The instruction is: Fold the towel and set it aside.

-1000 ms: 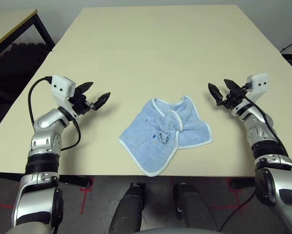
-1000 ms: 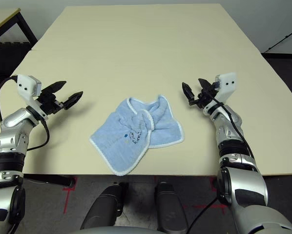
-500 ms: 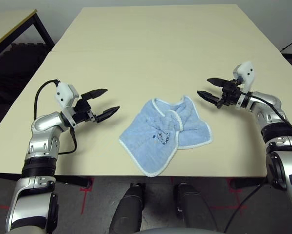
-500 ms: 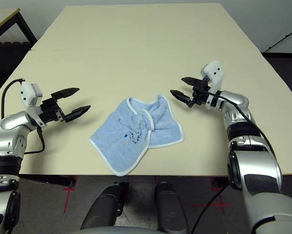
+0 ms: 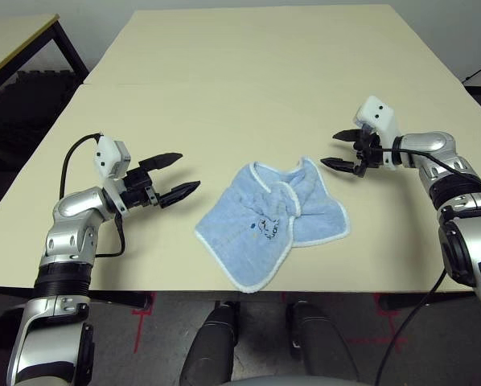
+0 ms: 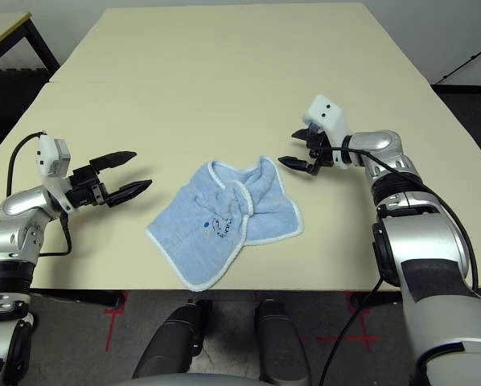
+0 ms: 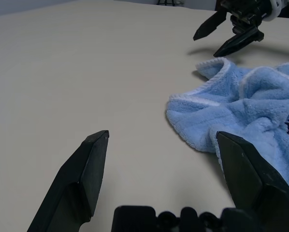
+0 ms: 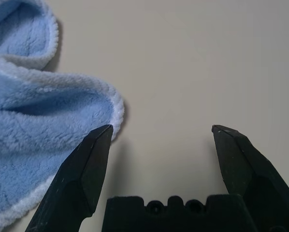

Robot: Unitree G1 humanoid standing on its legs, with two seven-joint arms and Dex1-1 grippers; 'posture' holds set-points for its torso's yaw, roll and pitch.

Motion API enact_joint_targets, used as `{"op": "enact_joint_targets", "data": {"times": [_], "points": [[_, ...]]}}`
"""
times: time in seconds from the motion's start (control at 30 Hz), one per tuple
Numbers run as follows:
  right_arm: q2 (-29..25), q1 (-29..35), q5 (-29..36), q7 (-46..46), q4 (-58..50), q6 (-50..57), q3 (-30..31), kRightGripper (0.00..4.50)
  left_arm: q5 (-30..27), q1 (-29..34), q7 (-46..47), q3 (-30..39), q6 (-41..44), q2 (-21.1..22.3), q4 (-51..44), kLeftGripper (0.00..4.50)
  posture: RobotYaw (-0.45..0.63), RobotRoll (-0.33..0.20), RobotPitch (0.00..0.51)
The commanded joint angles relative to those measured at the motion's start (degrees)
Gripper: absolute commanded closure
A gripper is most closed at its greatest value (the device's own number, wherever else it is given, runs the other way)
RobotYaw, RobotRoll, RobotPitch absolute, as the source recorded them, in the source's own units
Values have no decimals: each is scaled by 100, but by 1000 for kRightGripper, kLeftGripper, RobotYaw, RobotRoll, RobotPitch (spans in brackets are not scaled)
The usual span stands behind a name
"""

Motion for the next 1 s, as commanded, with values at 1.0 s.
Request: {"op": "enact_joint_targets", "data": {"times": [1.0], "points": [[676, -299, -897, -1025, 330, 140, 420, 43, -174, 419, 341, 24, 469, -12, -752, 0, 100, 0, 164]]}}
